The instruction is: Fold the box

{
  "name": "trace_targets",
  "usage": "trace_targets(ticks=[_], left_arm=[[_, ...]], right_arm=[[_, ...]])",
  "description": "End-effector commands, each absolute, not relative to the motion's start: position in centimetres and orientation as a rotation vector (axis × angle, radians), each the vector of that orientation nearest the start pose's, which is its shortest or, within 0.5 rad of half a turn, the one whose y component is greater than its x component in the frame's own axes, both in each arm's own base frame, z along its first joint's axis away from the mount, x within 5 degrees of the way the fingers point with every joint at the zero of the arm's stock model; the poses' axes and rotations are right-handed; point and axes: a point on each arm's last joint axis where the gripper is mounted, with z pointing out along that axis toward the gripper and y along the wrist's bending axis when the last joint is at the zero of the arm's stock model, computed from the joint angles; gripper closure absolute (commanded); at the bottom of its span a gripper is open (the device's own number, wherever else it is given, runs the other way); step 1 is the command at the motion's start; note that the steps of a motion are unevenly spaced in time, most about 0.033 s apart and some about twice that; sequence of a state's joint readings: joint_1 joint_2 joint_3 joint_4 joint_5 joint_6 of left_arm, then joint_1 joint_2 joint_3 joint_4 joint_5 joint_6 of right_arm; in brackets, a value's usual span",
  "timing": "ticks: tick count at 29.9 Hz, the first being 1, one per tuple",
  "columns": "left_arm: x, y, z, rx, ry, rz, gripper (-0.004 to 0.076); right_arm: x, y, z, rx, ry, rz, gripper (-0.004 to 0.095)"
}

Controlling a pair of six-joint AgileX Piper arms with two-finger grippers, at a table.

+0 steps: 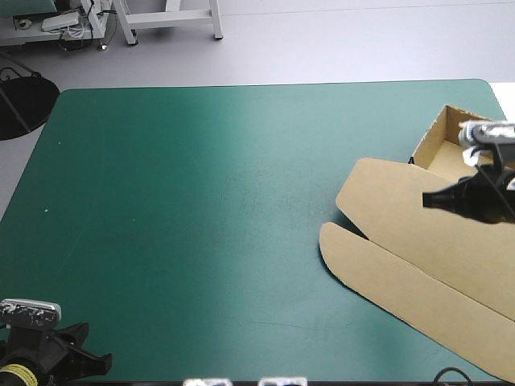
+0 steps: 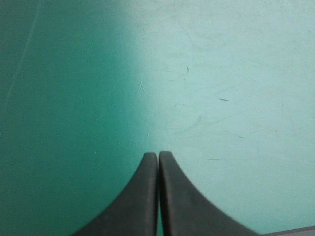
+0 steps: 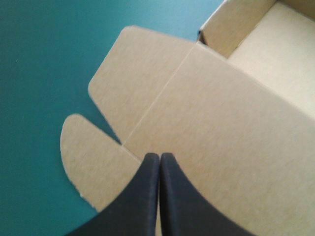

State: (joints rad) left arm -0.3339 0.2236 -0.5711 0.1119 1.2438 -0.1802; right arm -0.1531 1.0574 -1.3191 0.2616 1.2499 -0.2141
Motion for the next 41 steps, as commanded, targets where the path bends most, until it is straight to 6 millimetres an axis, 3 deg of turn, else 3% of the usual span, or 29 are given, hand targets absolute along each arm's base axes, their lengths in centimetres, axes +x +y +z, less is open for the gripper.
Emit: trace_targets(ticks=[1,8,13,17,19,32,38,41], left_arm=[[1.9,0.2,29.5,0.25,2.263,-0.124,0.0733],[2.0,-0.7,30.0,0.371,2.179,-0.188,0.0733],[2.2,-1.1,30.3,0.444,2.111,-0.197,0.0733],[2.8,-1.6,29.3,0.445,2.104,-0.235,0.0733],[2.9,-1.8,28.4,0.452,2.129,-0.256,0.0733],[2.8,-1.9,28.6,0.478,2.116,-0.265,0.0733],[2.8,-1.9,28.6,0.479,2.119,-0.265,0.0733],[2.8,-1.9,28.6,0.479,2.119,-0.265,0.0733]], right_arm=[[14.8,0.4,41.5,-0.124,2.377,0.188,0.0921],[10.0,1.2,36.5,-0.136,2.333,0.199,0.0921],[7.7,1.7,33.1,-0.14,2.331,0.229,0.0921],[6.6,2.1,31.7,-0.149,2.268,0.248,0.0921],[6.2,2.2,31.3,-0.152,2.242,0.245,0.0921],[6.6,1.9,31.1,-0.15,2.156,0.197,0.0921],[7.0,1.8,28.9,-0.125,2.196,0.205,0.0921],[7.2,1.8,28.7,-0.098,2.181,0.217,0.0921]])
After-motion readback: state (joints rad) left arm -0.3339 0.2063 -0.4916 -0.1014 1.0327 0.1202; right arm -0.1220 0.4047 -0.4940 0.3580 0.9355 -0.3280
